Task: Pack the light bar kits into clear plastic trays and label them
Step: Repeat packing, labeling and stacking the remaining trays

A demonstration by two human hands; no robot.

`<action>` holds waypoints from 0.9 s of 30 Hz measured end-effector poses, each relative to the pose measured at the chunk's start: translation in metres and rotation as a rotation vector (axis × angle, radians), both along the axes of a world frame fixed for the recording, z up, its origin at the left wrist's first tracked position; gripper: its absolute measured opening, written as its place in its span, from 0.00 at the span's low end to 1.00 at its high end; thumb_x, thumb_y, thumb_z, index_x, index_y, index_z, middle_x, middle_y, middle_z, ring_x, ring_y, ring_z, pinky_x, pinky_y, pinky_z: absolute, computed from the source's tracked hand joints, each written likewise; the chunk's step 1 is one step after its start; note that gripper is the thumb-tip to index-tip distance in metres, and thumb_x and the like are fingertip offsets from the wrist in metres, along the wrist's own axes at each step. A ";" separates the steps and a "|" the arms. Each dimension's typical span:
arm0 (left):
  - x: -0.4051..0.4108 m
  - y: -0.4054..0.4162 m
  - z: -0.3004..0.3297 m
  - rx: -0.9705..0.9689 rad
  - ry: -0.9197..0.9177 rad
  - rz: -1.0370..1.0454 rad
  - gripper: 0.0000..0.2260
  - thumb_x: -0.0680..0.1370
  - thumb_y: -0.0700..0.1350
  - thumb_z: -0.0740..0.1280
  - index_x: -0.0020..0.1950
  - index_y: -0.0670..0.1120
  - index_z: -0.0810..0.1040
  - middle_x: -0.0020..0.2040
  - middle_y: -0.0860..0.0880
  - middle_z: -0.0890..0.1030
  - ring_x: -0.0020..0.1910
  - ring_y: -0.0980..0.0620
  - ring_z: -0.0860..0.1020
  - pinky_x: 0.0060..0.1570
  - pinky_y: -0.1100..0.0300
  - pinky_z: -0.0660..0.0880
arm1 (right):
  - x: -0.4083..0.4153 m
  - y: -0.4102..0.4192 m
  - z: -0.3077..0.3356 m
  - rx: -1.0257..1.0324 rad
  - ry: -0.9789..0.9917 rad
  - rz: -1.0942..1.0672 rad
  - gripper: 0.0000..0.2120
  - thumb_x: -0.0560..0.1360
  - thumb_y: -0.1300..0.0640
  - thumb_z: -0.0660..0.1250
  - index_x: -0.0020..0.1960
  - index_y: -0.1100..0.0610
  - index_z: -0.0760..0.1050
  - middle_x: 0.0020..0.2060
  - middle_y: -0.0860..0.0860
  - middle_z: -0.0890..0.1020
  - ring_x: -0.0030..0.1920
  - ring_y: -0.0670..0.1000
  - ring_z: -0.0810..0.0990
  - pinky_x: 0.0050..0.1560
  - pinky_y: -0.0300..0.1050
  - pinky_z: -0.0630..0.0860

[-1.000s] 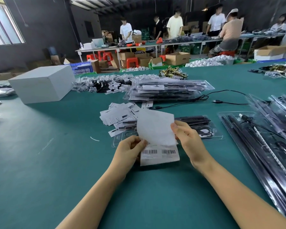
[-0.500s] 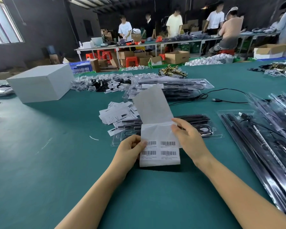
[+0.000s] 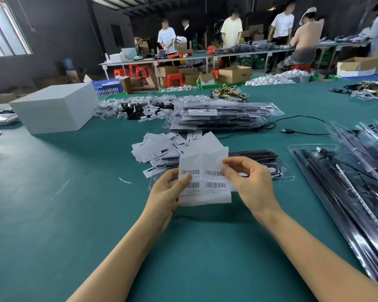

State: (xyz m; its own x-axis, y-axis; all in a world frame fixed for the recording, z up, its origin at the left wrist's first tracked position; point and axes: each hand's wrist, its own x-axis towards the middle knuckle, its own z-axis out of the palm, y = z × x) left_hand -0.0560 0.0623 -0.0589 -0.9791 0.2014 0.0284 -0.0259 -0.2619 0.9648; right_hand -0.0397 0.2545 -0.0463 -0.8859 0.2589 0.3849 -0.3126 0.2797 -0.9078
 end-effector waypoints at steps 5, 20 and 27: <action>0.004 0.002 -0.001 -0.107 0.011 -0.110 0.19 0.70 0.39 0.74 0.59 0.44 0.75 0.52 0.43 0.84 0.52 0.45 0.83 0.48 0.52 0.81 | -0.002 0.000 0.001 -0.137 -0.011 0.000 0.05 0.76 0.58 0.69 0.51 0.51 0.81 0.43 0.47 0.84 0.46 0.47 0.82 0.49 0.46 0.80; -0.001 -0.001 -0.001 -0.034 0.180 -0.038 0.24 0.68 0.38 0.74 0.62 0.43 0.74 0.56 0.44 0.83 0.55 0.46 0.81 0.54 0.58 0.77 | 0.002 -0.008 0.003 -0.246 -0.096 0.286 0.08 0.72 0.63 0.72 0.47 0.51 0.81 0.43 0.53 0.85 0.45 0.48 0.83 0.53 0.43 0.79; 0.002 0.002 -0.004 -0.012 0.139 0.001 0.20 0.69 0.37 0.73 0.60 0.41 0.77 0.56 0.45 0.83 0.58 0.46 0.80 0.61 0.53 0.74 | 0.005 -0.012 0.000 -0.090 -0.057 0.222 0.08 0.74 0.60 0.71 0.51 0.50 0.80 0.45 0.49 0.83 0.46 0.47 0.81 0.47 0.38 0.78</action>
